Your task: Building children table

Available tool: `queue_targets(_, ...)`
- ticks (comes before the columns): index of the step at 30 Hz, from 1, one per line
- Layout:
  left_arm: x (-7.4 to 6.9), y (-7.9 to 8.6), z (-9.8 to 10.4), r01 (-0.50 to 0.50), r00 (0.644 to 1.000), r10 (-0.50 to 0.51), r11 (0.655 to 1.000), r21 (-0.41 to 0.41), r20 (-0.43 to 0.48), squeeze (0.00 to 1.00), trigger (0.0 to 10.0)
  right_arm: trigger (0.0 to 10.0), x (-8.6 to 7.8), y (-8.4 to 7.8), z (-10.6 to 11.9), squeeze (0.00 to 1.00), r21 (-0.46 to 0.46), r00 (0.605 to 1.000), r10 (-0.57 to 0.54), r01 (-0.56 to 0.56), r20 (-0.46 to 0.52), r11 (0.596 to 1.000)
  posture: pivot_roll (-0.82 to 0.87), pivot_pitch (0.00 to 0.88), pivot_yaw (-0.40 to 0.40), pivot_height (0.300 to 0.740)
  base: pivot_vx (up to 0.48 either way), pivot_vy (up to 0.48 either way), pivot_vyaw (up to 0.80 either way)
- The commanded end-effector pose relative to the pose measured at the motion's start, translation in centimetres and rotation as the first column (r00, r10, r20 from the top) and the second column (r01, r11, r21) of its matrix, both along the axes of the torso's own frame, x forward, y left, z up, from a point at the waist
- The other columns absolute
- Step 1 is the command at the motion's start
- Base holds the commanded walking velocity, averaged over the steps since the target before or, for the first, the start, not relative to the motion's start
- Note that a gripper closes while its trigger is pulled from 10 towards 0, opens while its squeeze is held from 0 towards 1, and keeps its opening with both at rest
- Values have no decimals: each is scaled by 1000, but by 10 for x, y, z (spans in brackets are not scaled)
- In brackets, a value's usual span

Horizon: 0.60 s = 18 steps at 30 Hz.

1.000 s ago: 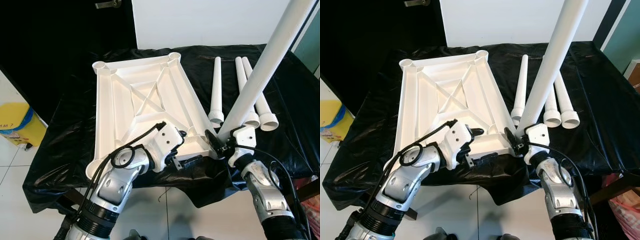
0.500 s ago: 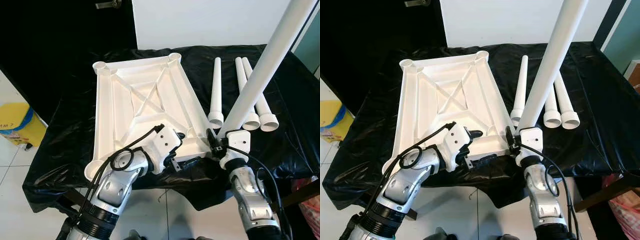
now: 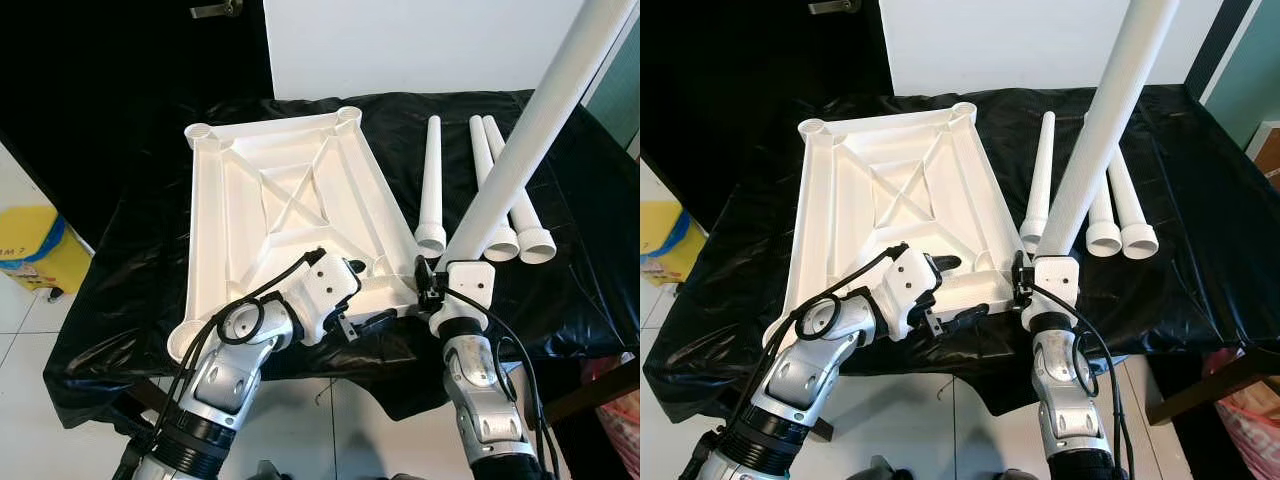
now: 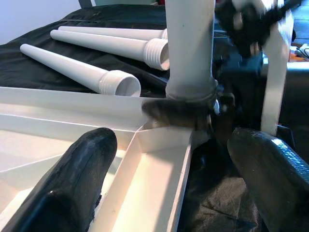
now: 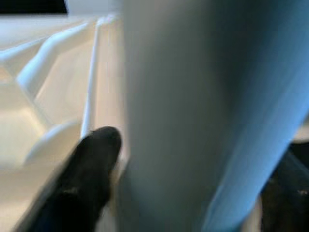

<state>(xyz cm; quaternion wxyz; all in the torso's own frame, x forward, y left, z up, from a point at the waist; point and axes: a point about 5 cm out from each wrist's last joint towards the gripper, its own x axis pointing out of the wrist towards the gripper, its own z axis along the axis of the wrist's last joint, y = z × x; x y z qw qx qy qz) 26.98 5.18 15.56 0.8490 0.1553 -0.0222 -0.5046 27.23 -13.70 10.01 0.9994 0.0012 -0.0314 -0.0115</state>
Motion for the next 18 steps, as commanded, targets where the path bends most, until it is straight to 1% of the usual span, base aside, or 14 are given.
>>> queue_targets(1, 7, 5, -1, -129, 991, 129, 991, -26, 18, 0, 10000, 10000, -2, 1, -7, 878, 1, 999, 24, -24, -37, 1000, -17, 43, 24, 740, 0, 0, 0)
queue_targets(6, 7, 6, -1, -131, 991, 131, 991, -26, 20, 0, 10000, 10000, -1, 1, -5, 871, -4, 999, 42, -42, -28, 999, -16, 42, 23, 740, 0, 0, 0)
queue_targets(7, 7, 6, -1, -131, 991, 132, 991, -27, 21, 0, 10000, 10000, -1, 1, -4, 1000, -6, 998, 55, -55, -23, 998, -15, 40, 23, 740, 0, 0, 0)
queue_targets(8, 7, 6, 0, -130, 991, 131, 991, -28, 22, 0, 10000, 10000, -3, 0, -3, 169, -12, 996, 88, -89, -13, 996, -14, 40, 24, 740, 0, 0, 0)
queue_targets(9, 7, 6, 0, -130, 991, 131, 991, -28, 22, 0, 10000, 10000, -3, 0, -3, 169, -12, 996, 88, -89, -13, 996, -14, 40, 24, 740, 0, 0, 0)
queue_targets(10, 6, 6, 0, -129, 991, 130, 991, -28, 20, 0, 10000, 10000, -4, -1, -2, 0, -20, 993, 117, -117, -5, 993, -15, 39, 24, 740, 0, 0, 0)
queue_targets(14, 5, 5, -2, -110, 994, 110, 994, -28, 11, 0, 10000, 10000, -6, -13, 2, 0, -61, 976, 218, -216, 14, 974, -19, 34, 26, 740, 0, 0, 0)
queue_targets(15, 5, 5, -2, -110, 994, 110, 994, -28, 11, 0, 10000, 10000, -6, -13, 2, 0, -61, 976, 218, -216, 14, 974, -19, 34, 26, 740, 0, 0, 0)
queue_targets(18, 4, 4, -3, -93, 996, 93, 995, -22, -2, 0, 10000, 10000, -3, -22, 7, 0, -97, 955, 295, -292, 27, 952, -25, 29, 29, 740, 0, 0, 0)
